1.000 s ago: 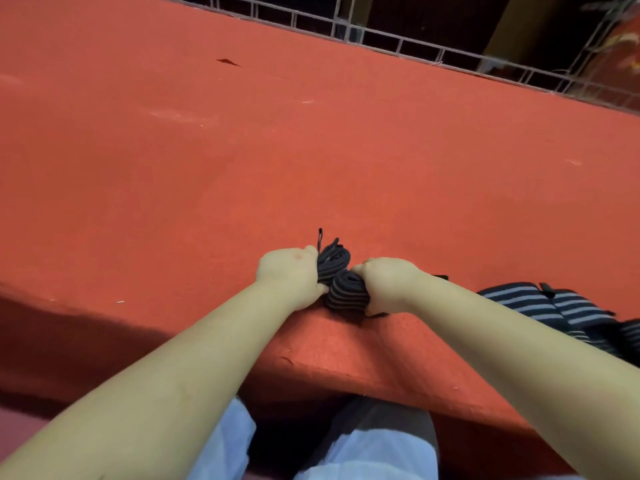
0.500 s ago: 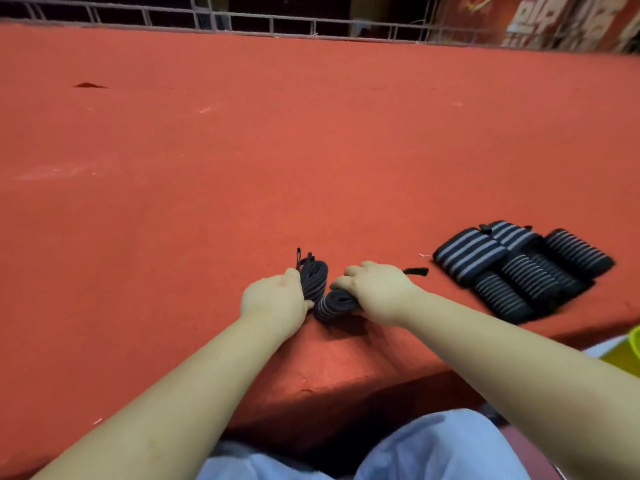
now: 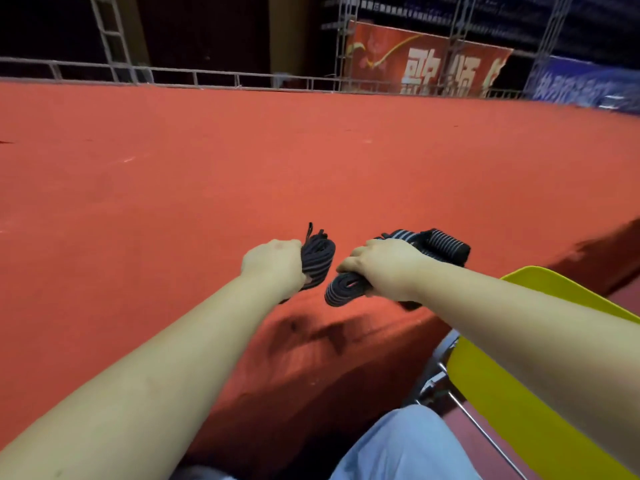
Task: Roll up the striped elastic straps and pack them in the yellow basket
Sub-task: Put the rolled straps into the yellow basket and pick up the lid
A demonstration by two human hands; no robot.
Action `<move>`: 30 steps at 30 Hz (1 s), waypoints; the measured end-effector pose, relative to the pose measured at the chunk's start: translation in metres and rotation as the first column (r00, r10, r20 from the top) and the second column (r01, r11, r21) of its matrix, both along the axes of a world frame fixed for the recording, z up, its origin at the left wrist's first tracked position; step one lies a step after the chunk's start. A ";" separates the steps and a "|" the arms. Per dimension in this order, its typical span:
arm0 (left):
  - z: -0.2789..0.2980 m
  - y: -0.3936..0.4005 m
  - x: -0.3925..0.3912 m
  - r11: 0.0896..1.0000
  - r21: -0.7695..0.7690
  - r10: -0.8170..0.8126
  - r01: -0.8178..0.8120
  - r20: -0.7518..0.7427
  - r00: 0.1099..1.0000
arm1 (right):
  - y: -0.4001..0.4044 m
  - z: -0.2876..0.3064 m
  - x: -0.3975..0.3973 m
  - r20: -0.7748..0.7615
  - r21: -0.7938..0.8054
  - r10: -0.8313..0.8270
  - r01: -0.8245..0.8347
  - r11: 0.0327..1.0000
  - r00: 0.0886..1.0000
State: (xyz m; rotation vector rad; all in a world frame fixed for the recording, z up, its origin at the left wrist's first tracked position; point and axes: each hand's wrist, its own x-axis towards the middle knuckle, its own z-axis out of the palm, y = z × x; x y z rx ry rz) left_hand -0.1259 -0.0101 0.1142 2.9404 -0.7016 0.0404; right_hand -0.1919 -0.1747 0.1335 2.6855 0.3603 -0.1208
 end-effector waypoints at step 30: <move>-0.017 -0.328 -0.129 0.874 0.043 -0.481 0.484 -0.067 0.874 | -0.263 -0.062 -0.175 -0.069 0.043 -0.368 0.371 0.928 0.927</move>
